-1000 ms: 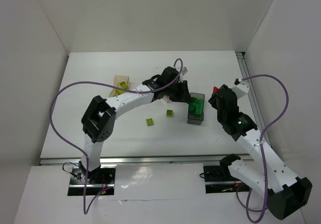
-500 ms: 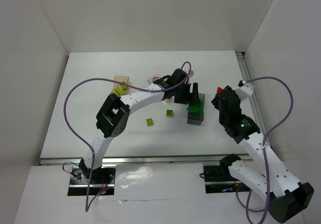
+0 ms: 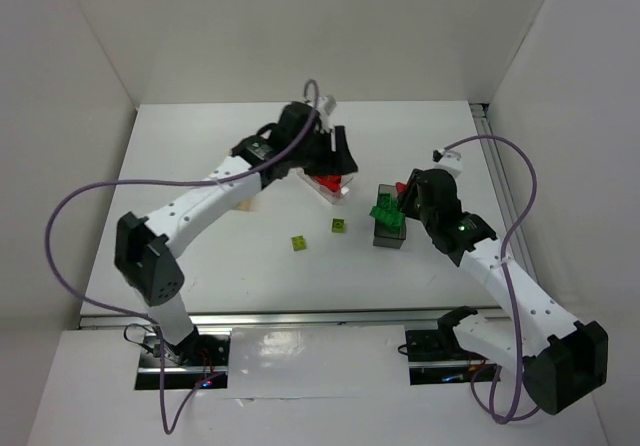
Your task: Sort the legos into containers by color
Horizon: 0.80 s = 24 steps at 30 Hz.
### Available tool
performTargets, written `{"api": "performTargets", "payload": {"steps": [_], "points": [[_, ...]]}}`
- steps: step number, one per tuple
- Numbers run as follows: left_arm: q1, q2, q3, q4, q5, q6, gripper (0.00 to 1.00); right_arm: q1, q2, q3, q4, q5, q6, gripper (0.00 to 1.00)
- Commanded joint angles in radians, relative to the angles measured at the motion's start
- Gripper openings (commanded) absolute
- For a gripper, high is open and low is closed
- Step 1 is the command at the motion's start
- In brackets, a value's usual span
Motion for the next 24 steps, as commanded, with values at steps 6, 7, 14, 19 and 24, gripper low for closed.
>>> {"api": "performTargets", "payload": {"steps": [6,7,14,19,24], "points": [[0.180,-0.142,-0.166,-0.016,-0.011,-0.092,0.41,0.030,0.129,0.091,0.123,-0.292,-0.118,0.00],[0.219,-0.171,-0.221,-0.004,-0.021,-0.110,0.39,0.071,0.171,0.111,0.123,-0.353,-0.132,0.00],[0.480,-0.470,-0.372,-0.057,-0.123,-0.122,0.72,0.358,0.478,0.320,0.218,-0.400,-0.232,0.00],[0.646,-0.571,-0.372,-0.149,-0.123,-0.098,0.90,0.424,0.682,0.484,0.304,-0.381,-0.244,0.00],[0.743,-0.631,-0.395,-0.159,-0.063,-0.079,0.90,0.424,0.900,0.712,0.304,-0.390,-0.244,0.00]]}}
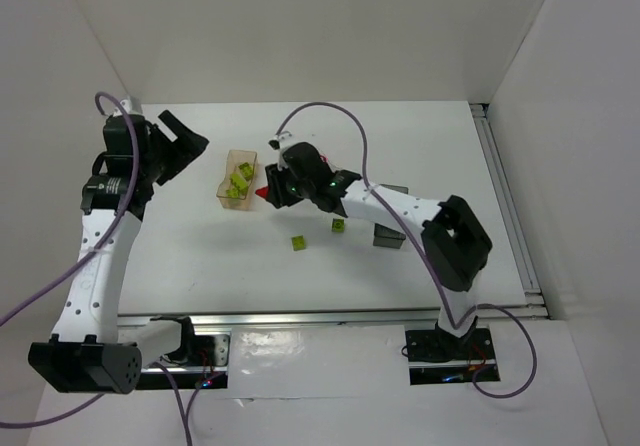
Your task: Sort the legos into containers by color
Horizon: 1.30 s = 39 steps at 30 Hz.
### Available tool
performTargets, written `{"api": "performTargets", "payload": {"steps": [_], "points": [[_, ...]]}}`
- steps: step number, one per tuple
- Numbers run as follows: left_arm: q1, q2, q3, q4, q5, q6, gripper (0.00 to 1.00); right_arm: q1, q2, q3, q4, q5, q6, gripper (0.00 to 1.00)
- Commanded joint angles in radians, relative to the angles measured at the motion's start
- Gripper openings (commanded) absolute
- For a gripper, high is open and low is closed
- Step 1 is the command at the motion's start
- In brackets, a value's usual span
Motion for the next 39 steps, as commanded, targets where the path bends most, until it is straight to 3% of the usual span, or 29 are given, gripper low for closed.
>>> {"api": "performTargets", "payload": {"steps": [1,7,12,19,27,30,33,35,39], "points": [[0.052,-0.004,-0.012,-0.038,0.054,0.036,0.90,-0.008,0.094,0.149,0.077,0.002,-0.019,0.00],[0.120,-0.013,-0.030,-0.049,0.104,0.057,0.90,-0.008,0.177,0.252,0.057,0.115,0.028,0.00],[0.147,-0.013,-0.052,-0.049,0.138,0.066,0.90,-0.088,0.101,0.138,0.047,0.317,0.116,0.00],[0.147,-0.004,-0.072,-0.030,0.184,0.076,0.90,-0.202,0.065,0.054,0.022,0.357,0.086,0.00],[-0.041,0.017,-0.163,-0.021,0.117,0.005,0.87,-0.237,0.159,0.114,-0.015,0.361,0.052,0.03],[-0.147,0.066,-0.174,-0.021,0.085,-0.024,0.87,-0.237,0.168,0.117,-0.032,0.370,0.052,0.16],[-0.260,0.123,-0.174,-0.021,-0.012,-0.061,0.86,-0.228,0.118,0.061,-0.009,0.396,0.052,0.60],[-0.332,0.158,-0.165,-0.036,-0.040,-0.072,0.86,-0.228,0.090,0.041,-0.009,0.421,0.062,0.78],[-0.446,0.270,-0.165,-0.047,-0.109,-0.104,0.86,-0.219,-0.017,-0.015,-0.009,0.465,0.071,0.81]]}}
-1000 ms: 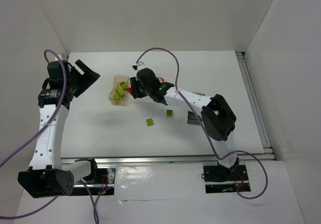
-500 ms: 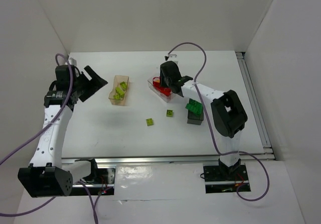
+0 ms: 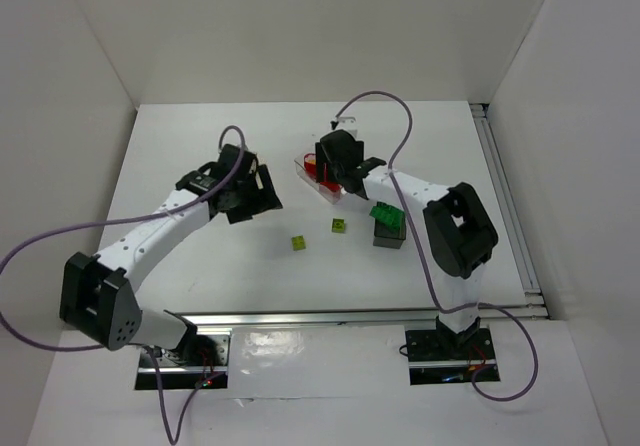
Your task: Sort the legos into containers by color
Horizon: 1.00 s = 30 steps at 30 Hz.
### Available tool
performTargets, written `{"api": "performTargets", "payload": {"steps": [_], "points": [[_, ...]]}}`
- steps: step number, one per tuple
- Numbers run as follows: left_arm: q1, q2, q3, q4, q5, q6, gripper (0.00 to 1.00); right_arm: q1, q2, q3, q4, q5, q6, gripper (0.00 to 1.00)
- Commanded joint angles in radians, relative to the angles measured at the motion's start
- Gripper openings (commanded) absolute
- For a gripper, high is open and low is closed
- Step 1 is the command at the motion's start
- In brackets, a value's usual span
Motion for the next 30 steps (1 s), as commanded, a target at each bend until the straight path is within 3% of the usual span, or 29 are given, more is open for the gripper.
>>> {"api": "performTargets", "payload": {"steps": [1,3,7,15,18,22,30], "points": [[-0.077,0.077,0.005,-0.008,-0.094,-0.044,0.86,0.011,-0.160,-0.044,0.011,0.078,0.010,0.79],[-0.131,0.125,0.014,-0.008,-0.104,-0.054,0.86,0.011,-0.244,-0.105,0.011,0.095,0.019,0.73],[-0.194,0.229,0.014,0.044,-0.101,-0.077,0.86,-0.015,-0.371,-0.211,-0.036,0.119,0.038,0.53],[-0.219,0.383,0.026,0.135,-0.031,-0.079,0.86,-0.029,-0.472,-0.366,-0.173,0.011,0.018,0.60],[-0.219,0.433,0.037,0.144,-0.013,-0.079,0.85,0.006,-0.472,-0.379,-0.225,0.159,0.027,0.69],[-0.219,0.456,0.037,0.164,0.024,-0.079,0.77,0.040,-0.454,-0.406,-0.263,0.277,0.036,0.72],[-0.228,0.486,0.037,0.164,0.024,-0.079,0.44,0.051,-0.389,-0.426,-0.259,0.301,0.004,0.67]]}}
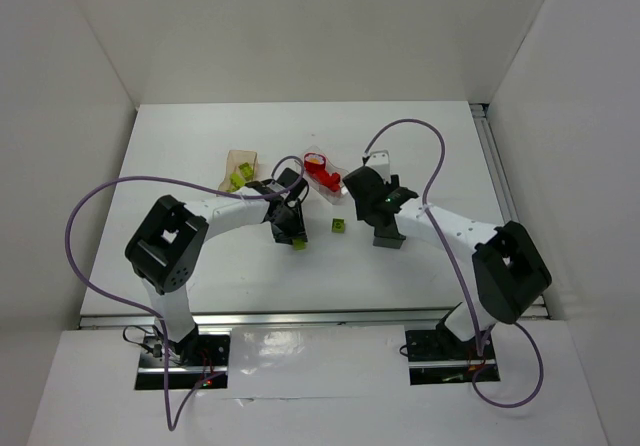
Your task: Sort the legos into containers by color
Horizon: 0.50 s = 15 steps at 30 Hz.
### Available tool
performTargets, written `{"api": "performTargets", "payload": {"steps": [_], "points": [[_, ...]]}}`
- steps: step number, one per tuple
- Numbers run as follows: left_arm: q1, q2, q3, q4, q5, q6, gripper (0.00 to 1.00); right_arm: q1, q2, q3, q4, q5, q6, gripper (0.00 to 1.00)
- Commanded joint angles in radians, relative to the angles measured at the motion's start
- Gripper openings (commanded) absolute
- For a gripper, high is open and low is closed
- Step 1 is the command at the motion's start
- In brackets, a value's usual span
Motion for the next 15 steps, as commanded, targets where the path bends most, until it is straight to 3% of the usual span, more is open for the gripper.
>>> {"api": "performTargets", "payload": {"steps": [1,10,15], "points": [[-0.005,0.019,0.028,0.001,0.011,-0.004,0.43,0.006,0.033,-0.019,0.010,0.047,-0.014,0.66],[-0.005,-0.001,0.037,0.001,0.002,0.005,0.41,0.006,0.112,0.000,0.059,0.028,-0.034,0.65],[-0.005,0.008,0.046,0.001,0.002,0.005,0.40,0.006,0.133,0.010,0.036,0.100,-0.012,0.60]]}}
